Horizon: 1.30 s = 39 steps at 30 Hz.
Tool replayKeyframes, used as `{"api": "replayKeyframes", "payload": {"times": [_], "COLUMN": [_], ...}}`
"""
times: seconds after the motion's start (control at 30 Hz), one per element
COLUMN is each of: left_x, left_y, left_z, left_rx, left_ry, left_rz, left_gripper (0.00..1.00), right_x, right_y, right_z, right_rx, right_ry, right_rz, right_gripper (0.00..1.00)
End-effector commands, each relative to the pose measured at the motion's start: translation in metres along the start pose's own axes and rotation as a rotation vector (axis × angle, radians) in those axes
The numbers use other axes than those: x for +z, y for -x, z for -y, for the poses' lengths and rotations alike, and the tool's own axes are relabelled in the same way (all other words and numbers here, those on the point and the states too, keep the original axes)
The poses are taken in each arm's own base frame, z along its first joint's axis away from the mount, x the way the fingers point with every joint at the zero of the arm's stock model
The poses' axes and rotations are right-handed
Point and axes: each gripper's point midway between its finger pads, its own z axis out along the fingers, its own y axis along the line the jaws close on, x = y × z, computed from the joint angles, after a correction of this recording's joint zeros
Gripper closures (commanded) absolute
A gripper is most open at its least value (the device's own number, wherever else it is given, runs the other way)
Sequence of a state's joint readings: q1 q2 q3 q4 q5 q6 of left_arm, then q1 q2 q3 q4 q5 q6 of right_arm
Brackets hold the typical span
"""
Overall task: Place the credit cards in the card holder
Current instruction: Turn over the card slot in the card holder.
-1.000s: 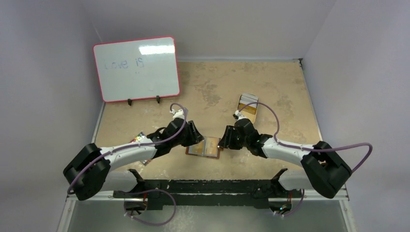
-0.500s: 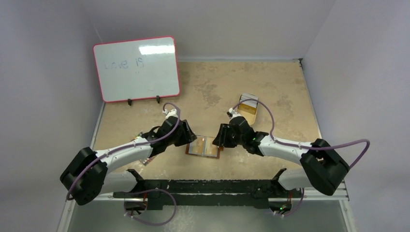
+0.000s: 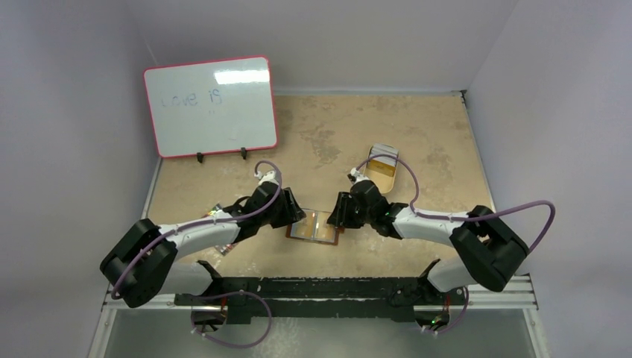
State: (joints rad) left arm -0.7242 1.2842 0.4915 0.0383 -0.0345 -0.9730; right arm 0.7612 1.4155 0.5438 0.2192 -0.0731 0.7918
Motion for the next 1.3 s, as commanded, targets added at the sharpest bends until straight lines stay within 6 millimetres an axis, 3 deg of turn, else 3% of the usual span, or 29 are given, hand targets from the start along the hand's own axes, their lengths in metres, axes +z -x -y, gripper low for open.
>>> {"api": "replayKeyframes", "payload": {"times": [0.0,0.87,1.27], "left_x": [0.004,0.006,-0.008], "left_y": [0.007,-0.008,-0.002], "left_z": [0.005,0.032,0.050], "left_rx": [0.005,-0.042,-0.078], "left_ry": [-0.033,-0.202,-0.289], "left_rz": [0.028,-0.040,-0.023], "left_gripper": [0.51,0.50,0.50], "right_x": [0.002,0.006,0.004], "right_y": [0.000,-0.008,-0.006], "right_z": [-0.001,0.004,0.003], "right_rx": [-0.008,-0.014,-0.026], "right_ry": [0.013,0.010,0.008], "right_rz": [0.011,-0.011,-0.011], "right_gripper": [0.57,0.58,0.58]}}
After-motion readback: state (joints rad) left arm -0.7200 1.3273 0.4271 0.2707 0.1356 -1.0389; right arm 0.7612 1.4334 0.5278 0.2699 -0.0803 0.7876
